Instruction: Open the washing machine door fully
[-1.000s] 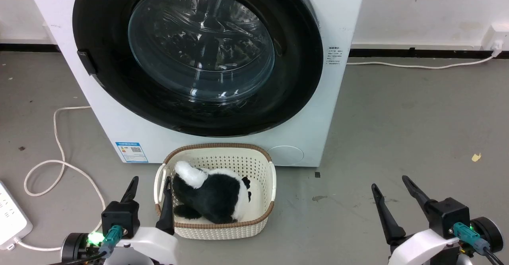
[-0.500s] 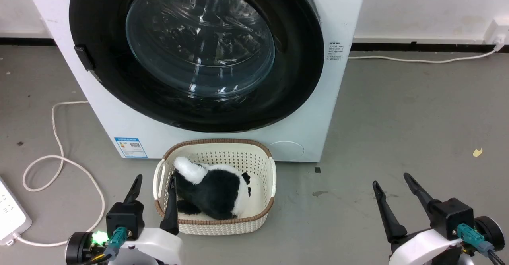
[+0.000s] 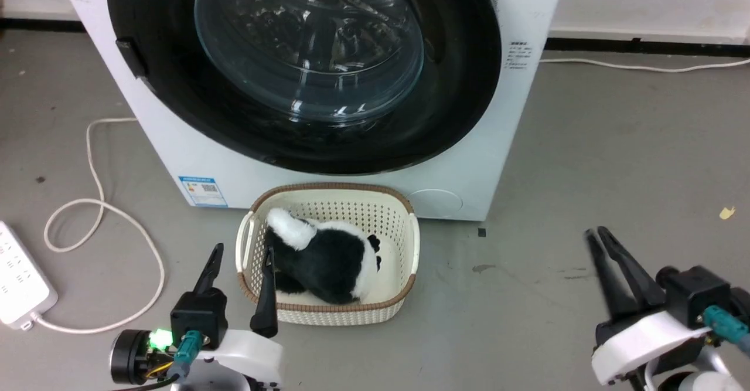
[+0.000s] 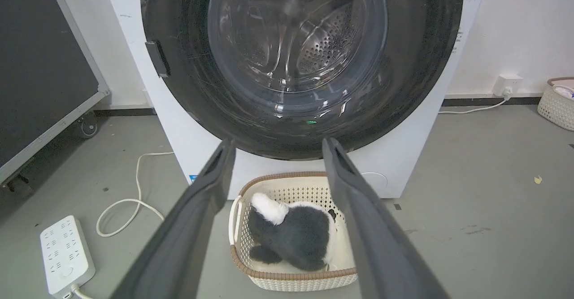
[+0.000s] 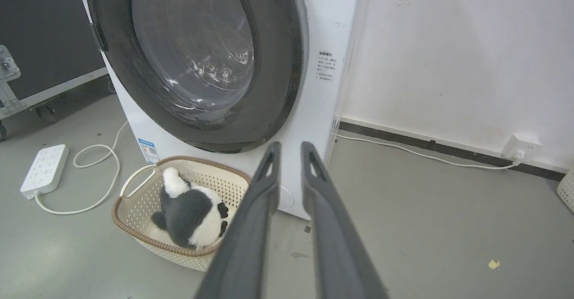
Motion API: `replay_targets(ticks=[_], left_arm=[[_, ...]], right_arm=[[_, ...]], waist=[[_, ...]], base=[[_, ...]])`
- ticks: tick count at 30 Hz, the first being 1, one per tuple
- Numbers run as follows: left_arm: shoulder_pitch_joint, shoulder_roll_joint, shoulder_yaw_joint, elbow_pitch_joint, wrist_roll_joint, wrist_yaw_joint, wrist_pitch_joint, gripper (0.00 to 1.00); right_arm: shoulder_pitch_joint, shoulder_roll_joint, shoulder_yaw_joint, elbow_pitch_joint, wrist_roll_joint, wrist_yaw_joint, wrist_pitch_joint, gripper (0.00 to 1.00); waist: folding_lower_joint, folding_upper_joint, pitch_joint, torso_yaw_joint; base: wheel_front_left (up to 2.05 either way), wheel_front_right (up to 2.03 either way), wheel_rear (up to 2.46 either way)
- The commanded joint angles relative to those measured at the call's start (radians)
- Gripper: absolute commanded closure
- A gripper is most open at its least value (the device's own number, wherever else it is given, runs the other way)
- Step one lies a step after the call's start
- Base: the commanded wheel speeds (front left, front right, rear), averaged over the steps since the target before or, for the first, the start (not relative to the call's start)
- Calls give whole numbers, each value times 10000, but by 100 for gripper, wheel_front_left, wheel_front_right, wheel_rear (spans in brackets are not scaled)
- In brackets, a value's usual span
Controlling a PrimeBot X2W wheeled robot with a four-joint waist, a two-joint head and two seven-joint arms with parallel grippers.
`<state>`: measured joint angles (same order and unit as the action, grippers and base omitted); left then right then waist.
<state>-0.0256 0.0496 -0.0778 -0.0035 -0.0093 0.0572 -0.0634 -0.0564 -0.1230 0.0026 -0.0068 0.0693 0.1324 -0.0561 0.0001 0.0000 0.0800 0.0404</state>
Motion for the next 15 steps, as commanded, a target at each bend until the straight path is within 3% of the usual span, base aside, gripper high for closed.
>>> replay_targets(ticks=[1,15], left_arm=[[-174,38,-66,-56,62,87,-111,0],[-509,37,-580,-122,31,404,-404,0]], right_arm=[[-249,-128,-19,-53,169,-5,-32,100],[-1827,-635,-366,9,1554,-7,379,100]], waist=[[-1,0,78,63],[-1,0,663,523]], base=[[0,0,0],[0,0,0]])
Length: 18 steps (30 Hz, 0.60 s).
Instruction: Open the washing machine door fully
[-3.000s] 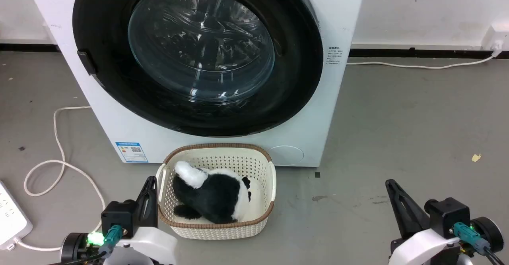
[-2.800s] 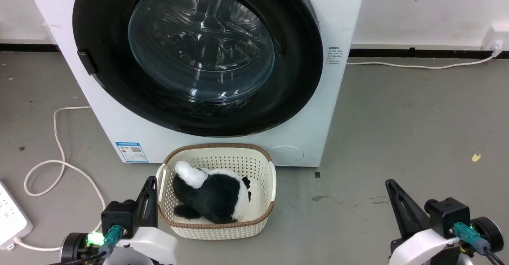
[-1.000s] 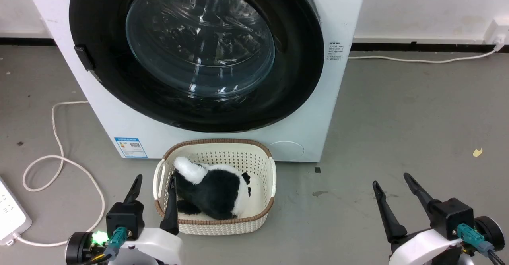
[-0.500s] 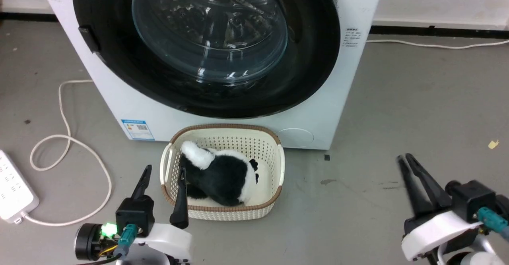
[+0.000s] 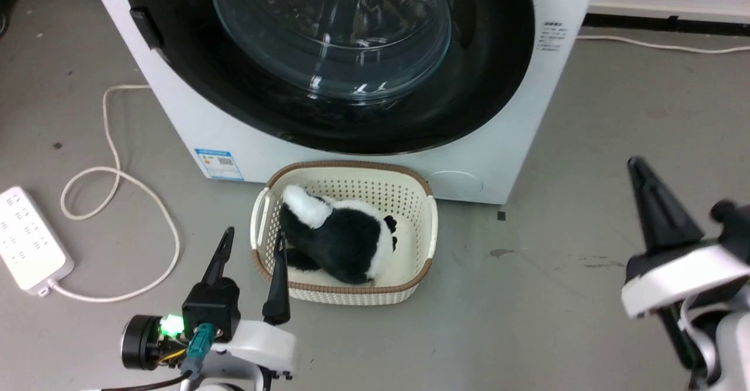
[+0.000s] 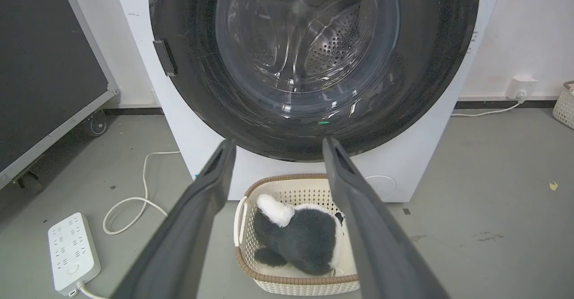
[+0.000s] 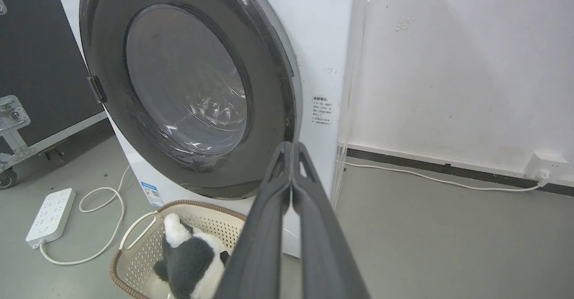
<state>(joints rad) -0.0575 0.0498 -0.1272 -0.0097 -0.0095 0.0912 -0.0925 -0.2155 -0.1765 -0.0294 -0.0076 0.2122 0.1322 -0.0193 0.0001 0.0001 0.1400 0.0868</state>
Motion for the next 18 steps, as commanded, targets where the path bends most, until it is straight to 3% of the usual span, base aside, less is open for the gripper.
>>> replay_targets(ticks=[1,18], left_arm=[[-220,34,-119,-68,26,94,-133,0],[-709,36,-553,-250,9,506,-467,0]], right_arm=[[-382,-116,-93,51,235,-5,62,100],[-3188,-122,-1009,1444,2243,-7,1564,100]], waist=[[-1,-1,110,93],[-1,-1,1097,633]], base=[[0,0,0],[0,0,0]])
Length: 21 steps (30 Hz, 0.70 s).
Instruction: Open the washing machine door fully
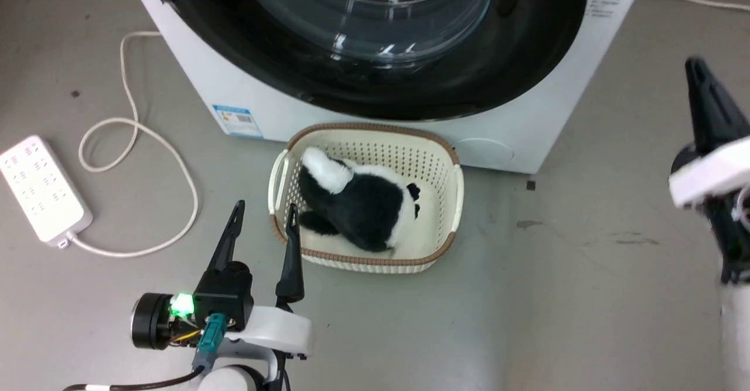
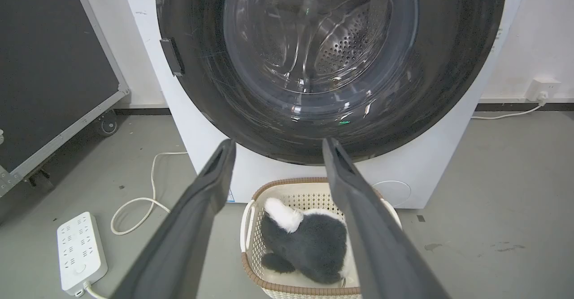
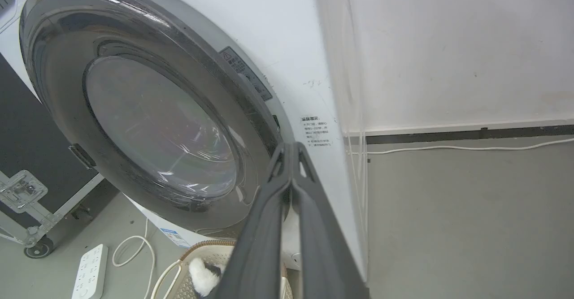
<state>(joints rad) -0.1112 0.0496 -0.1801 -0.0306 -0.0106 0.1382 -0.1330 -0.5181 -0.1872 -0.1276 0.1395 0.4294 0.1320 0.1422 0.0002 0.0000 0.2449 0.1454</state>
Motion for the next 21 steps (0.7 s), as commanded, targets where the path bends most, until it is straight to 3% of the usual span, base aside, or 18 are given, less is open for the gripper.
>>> replay_targets(ticks=[1,9,13,14,21], left_arm=[[-202,38,-49,-55,25,63,-84,0],[-440,35,-310,-161,2,273,-250,0],[-557,31,-472,-198,-17,372,-334,0],[-642,27,-613,-211,-30,452,-397,0],[-854,18,-950,-212,-92,673,-543,0]], right_arm=[[-369,-18,-63,98,180,-5,75,100],[-2127,-57,-612,1324,1062,-6,1015,100],[-3097,65,-1083,2170,1688,-7,1842,100],[-3787,60,-1353,2726,1990,-7,2499,100],[-5242,-79,-1991,3953,2323,-8,3639,100]], waist=[[-2,0,119,82],[-2,0,680,440],[-2,0,945,630],[-2,0,1135,766],[-2,0,1508,1053]], base=[[0,0,0],[0,0,0],[0,0,0],[0,0,0],[0,0,0]])
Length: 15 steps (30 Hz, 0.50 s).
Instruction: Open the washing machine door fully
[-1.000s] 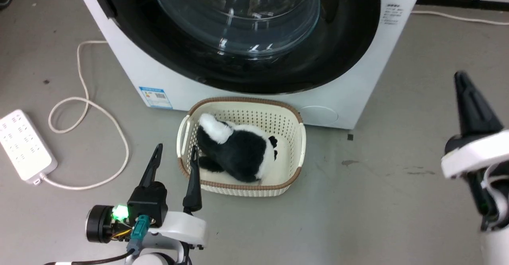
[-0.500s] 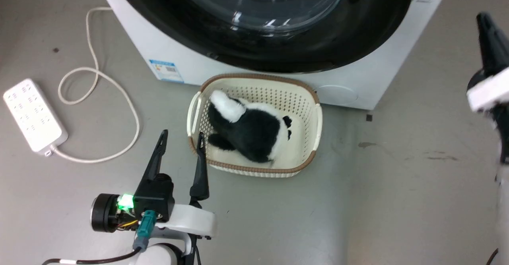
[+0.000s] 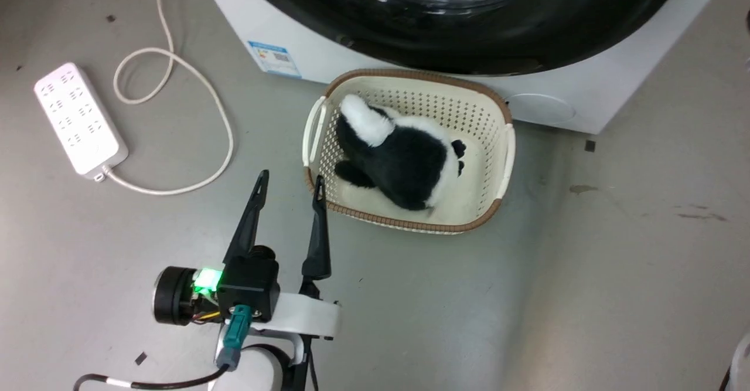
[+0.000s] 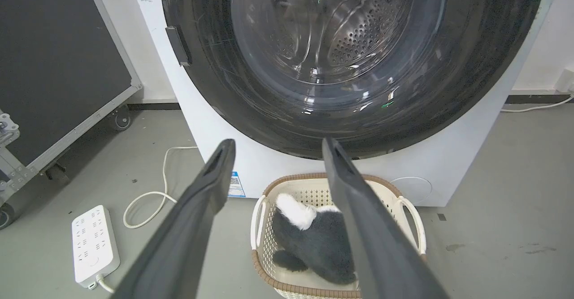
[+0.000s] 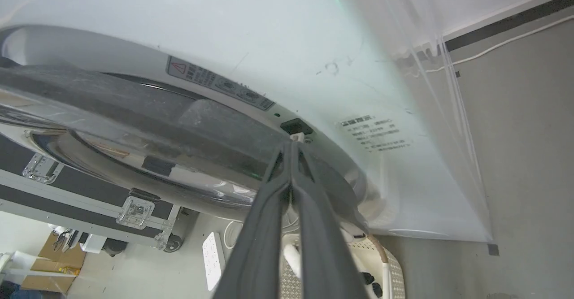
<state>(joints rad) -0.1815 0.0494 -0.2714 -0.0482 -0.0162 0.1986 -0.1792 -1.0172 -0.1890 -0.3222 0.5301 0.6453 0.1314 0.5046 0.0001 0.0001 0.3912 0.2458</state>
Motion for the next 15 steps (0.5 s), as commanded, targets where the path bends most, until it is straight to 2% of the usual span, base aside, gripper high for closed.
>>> replay_targets(ticks=[1,15], left_arm=[[-178,18,-70,-34,-52,103,-102,0],[-537,11,-612,-80,-136,466,-394,0]], right_arm=[[-431,-90,-125,208,182,-3,152,100],[-2458,-320,-1145,2130,306,-5,1997,100]], waist=[[-1,-1,86,89],[-1,-1,757,631]], base=[[0,0,0],[0,0,0]])
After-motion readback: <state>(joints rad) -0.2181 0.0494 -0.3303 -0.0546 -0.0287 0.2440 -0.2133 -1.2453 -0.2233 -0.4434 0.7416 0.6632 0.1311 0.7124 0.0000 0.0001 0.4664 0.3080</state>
